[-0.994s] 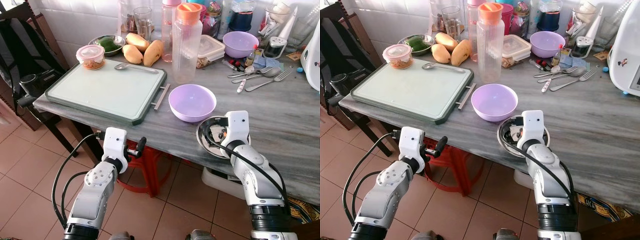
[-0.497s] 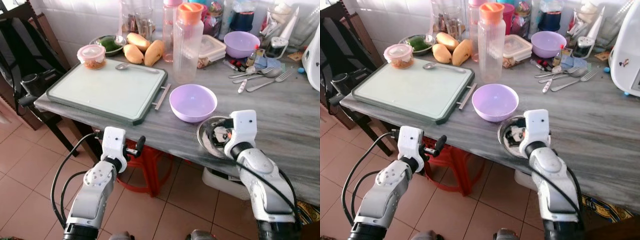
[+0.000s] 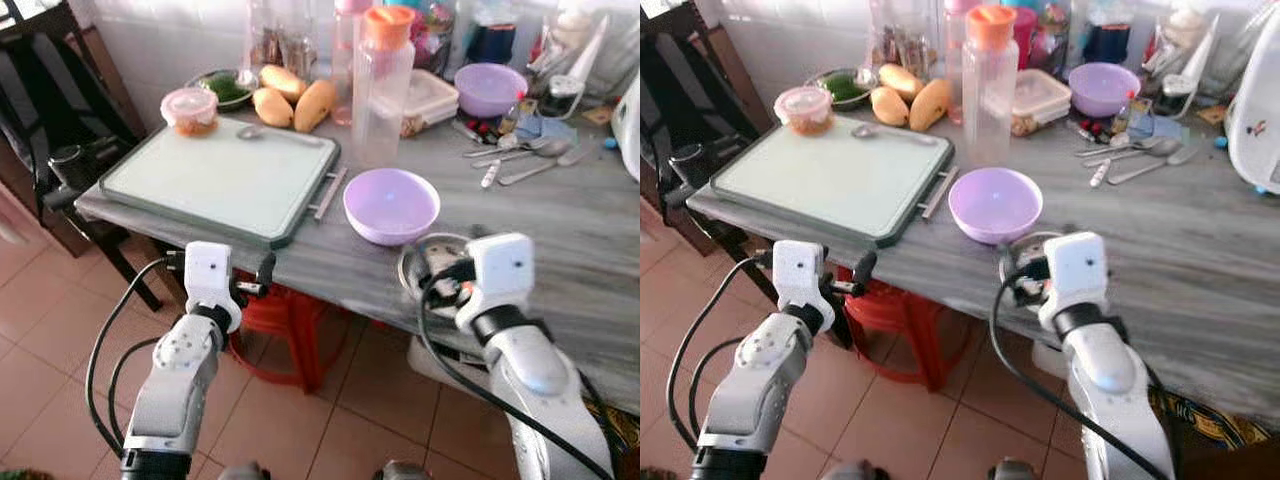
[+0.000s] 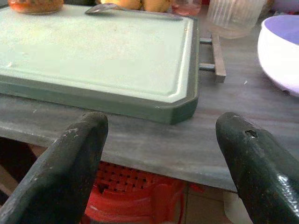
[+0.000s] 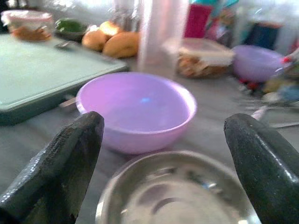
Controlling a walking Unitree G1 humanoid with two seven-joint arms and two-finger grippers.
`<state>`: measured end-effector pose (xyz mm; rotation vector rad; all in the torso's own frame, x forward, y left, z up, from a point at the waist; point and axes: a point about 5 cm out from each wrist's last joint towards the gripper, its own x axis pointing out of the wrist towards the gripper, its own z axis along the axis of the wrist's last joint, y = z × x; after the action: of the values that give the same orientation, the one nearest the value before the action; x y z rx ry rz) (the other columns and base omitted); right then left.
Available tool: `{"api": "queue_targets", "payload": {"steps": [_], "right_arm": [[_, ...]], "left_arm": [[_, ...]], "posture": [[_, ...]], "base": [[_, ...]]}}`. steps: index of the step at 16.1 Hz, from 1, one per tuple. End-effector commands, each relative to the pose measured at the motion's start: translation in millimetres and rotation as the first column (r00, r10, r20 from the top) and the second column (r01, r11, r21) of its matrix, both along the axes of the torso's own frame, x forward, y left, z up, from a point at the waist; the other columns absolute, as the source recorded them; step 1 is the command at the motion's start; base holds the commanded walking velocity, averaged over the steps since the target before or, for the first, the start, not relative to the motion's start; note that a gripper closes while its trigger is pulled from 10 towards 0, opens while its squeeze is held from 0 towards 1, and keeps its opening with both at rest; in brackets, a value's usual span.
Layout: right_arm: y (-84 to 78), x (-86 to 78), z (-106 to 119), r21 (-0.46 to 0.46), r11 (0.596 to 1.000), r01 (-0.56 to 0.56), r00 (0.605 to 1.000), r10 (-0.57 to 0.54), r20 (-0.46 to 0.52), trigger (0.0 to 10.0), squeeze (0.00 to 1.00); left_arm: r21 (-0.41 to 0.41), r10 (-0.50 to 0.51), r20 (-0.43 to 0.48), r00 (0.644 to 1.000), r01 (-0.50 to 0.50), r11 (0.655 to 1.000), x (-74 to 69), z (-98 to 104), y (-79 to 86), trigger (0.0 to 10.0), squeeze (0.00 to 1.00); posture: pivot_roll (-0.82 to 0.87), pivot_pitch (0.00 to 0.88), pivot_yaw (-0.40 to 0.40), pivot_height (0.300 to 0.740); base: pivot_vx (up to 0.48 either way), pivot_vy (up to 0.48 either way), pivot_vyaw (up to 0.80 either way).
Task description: Setting the table
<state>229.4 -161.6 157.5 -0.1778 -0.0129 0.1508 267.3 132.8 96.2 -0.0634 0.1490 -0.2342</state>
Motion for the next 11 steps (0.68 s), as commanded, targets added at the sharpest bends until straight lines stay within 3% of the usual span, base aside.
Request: {"api": "queue_targets", "payload": {"steps": [1,2,5,8,10,11], "right_arm": [[1.4,-1.3,1,-0.015,1.0,-0.002,1.0,0.003,0.022,10.0,0.0],[-4.1,-1.3,-6,-0.014,0.997,0.07,0.997,-0.07,0.012,10.0,0.0],[2.3,-9.2,-19,-0.003,0.996,0.092,0.996,-0.092,-0.006,10.0,0.0],[-4.1,2.0,-17,-0.074,0.974,0.213,0.974,-0.207,0.089,10.0,0.0],[-13.8,4.2,-20,0.071,0.959,0.275,0.957,-0.28,0.076,10.0,0.0],[-17.2,4.3,-20,0.063,0.951,0.302,0.946,-0.307,0.103,10.0,0.0]], "left_arm": [[0.009,-0.002,0.028,1.0,0.002,1.0,1.7,4,0.4,10.0,0.0],[0.014,0.002,0.019,1.0,-0.003,1.0,1.3,3,0.6,10.0,0.0],[0.02,0.006,0.0,1.0,-0.006,1.0,1.4,0,3.0,10.0,0.0],[0.024,0.032,0.029,0.999,-0.033,0.999,4.3,3,4.5,10.0,0.0],[0.014,0.063,0.037,0.997,-0.064,0.998,4.0,4,7.0,10.0,0.0],[0.011,0.069,0.037,0.997,-0.07,0.998,2.9,4,7.5,10.0,0.0]], "posture": [[-0.06,0.0,0.091,0.74],[-0.06,0.0,0.106,0.74],[-0.06,0.0,0.114,0.74],[-0.05,0.0,0.072,0.74],[-0.04,0.0,0.045,0.74],[-0.04,0.0,0.04,0.74]], "base": [[0.0,0.0,0.0],[-0.24,0.0,0.0],[-0.184,0.0,0.0],[-0.305,0.0,0.0],[-0.338,0.0,0.0],[-0.345,0.0,0.0]]}}
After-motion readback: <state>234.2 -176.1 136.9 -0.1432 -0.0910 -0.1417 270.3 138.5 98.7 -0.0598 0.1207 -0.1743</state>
